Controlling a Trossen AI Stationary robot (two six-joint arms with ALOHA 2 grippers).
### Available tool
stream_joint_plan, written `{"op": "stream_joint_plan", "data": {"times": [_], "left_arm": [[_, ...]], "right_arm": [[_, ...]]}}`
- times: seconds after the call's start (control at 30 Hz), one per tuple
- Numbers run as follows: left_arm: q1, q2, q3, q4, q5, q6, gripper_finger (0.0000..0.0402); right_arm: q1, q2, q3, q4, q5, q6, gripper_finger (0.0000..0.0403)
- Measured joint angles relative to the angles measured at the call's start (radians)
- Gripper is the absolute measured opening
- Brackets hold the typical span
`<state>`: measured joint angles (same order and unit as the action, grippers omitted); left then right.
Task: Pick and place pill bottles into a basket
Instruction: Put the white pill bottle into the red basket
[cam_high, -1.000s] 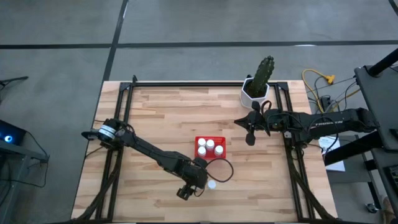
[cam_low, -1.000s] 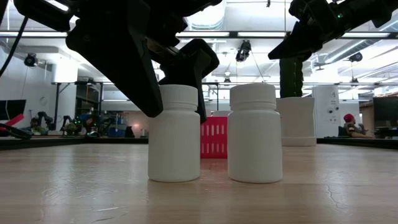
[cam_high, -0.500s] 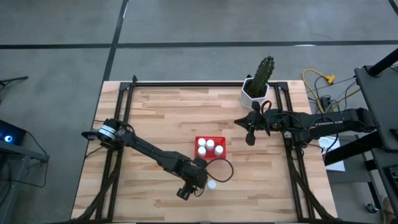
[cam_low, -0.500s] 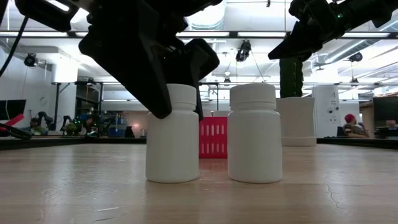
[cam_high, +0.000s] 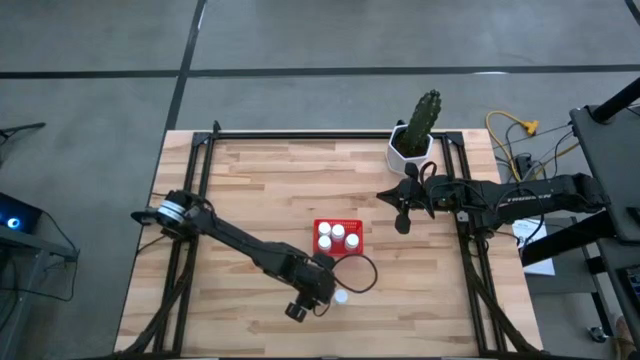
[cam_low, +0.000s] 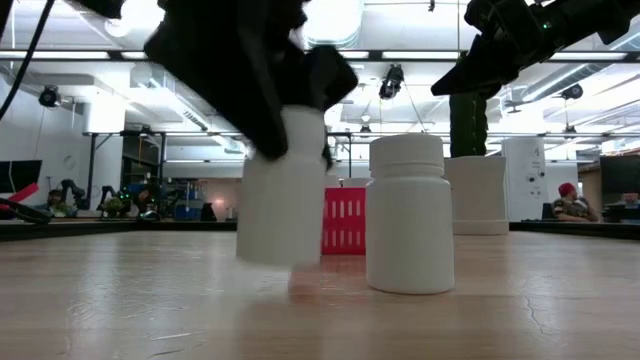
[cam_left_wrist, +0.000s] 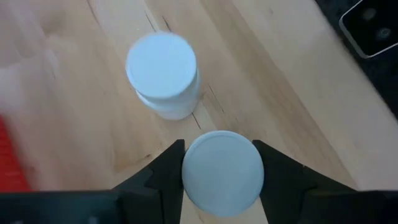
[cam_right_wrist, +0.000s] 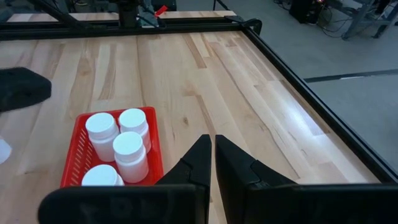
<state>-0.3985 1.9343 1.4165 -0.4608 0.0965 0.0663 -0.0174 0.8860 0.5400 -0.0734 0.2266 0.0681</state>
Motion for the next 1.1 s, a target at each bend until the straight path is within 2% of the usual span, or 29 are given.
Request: {"op": "stream_joint_plan", "data": {"times": [0.23,0.47,0.7,0.93,1.1], "left_arm": [[0.000,-0.010,0.073,-0.101,-0.010,0.034,0.0144],[0.019,-0.065,0.106,-0.127,-0.095,0.149,0.0144],[0.098,-0.118,0.107,-0.128,-0.177,0.205,0.0144],[0.185,-0.121,0.107,-0.117,-0.169,0.260,0.0144],[0.230,-0.121,0.104,-0.100,-0.122,0.265,0.0144]], "right_arm": [[0.000,0.000,0.000,-0.006,0.000,0.000,0.0012],[0.000,0.000,0.000,-0.028,0.000,0.003,0.0012],[0.000,0.000,0.000,-0.027,0.001,0.000,0.0012],[0.000,0.000,0.000,-0.027,0.001,-0.001,0.0012],[0.000,0.000,0.000,-0.027,0.001,-0.016,0.0012]]}}
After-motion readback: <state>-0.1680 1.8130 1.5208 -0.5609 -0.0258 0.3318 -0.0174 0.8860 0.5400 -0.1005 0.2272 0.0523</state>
